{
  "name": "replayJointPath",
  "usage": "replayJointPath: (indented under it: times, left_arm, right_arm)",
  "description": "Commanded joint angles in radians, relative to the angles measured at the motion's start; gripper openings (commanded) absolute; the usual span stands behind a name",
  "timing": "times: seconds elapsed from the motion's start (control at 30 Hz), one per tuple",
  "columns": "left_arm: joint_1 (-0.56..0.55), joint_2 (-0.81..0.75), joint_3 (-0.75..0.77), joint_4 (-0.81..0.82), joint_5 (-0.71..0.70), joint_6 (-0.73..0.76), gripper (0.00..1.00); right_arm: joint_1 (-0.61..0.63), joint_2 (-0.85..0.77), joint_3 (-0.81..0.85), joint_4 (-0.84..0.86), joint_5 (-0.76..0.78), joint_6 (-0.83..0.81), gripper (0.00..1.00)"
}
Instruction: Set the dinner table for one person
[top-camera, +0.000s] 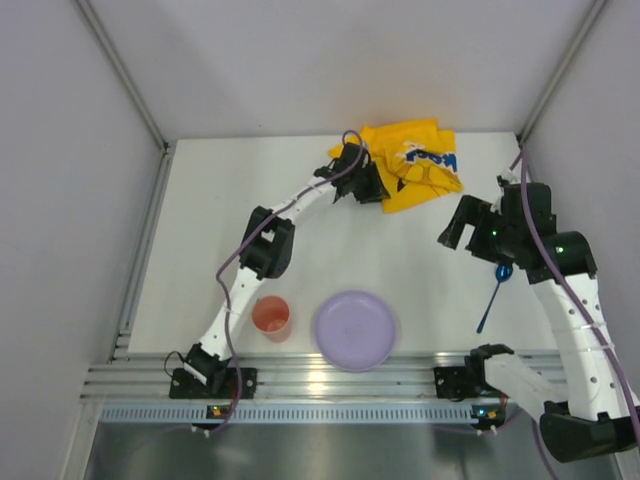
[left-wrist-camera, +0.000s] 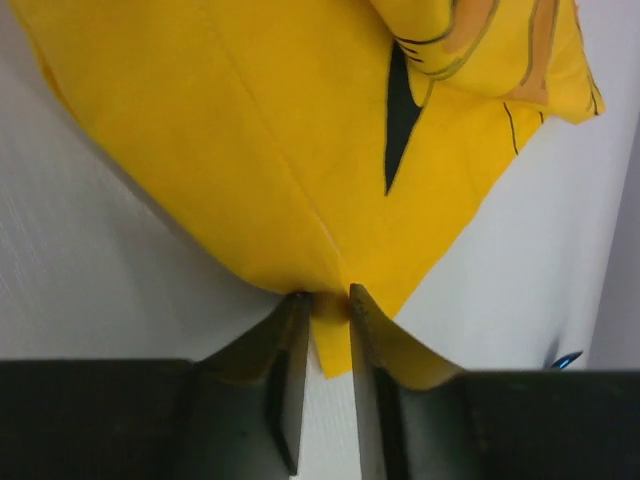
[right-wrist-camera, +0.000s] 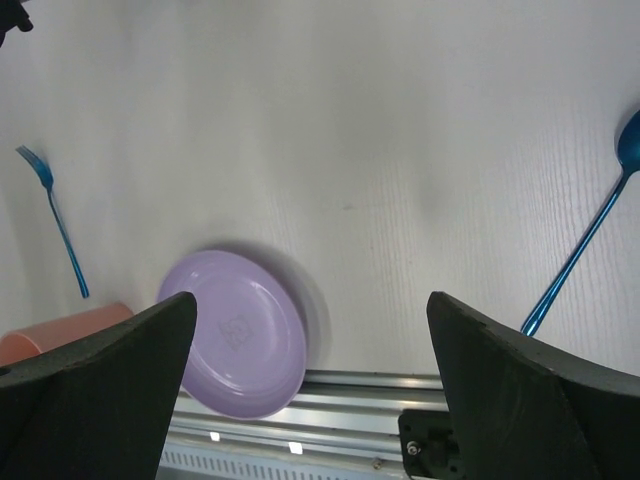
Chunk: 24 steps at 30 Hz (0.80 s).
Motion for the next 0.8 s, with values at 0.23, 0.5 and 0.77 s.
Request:
replayJointPath:
  times: [0.23,0.5,0.77]
  left_arm:
    - [0.077,-0.042,-0.075,0.031,0.107,-0.031,0.00]
    - [0.206,-0.344,-0.435,-0.057,0.087,0.151,0.00]
    - [0.252,-0.577,-0.632,-0.251,0.053,0.334,0.00]
  right_arm:
    - [-0.025,0.096,-0.004,0.120,-0.050,-0.031,1.00]
    - [-0.029,0.262,0.035,0.262,-0.094,-0.012,1.00]
    - [-0.034,0.596,0.076,0.471,-0.200,0.054,1.00]
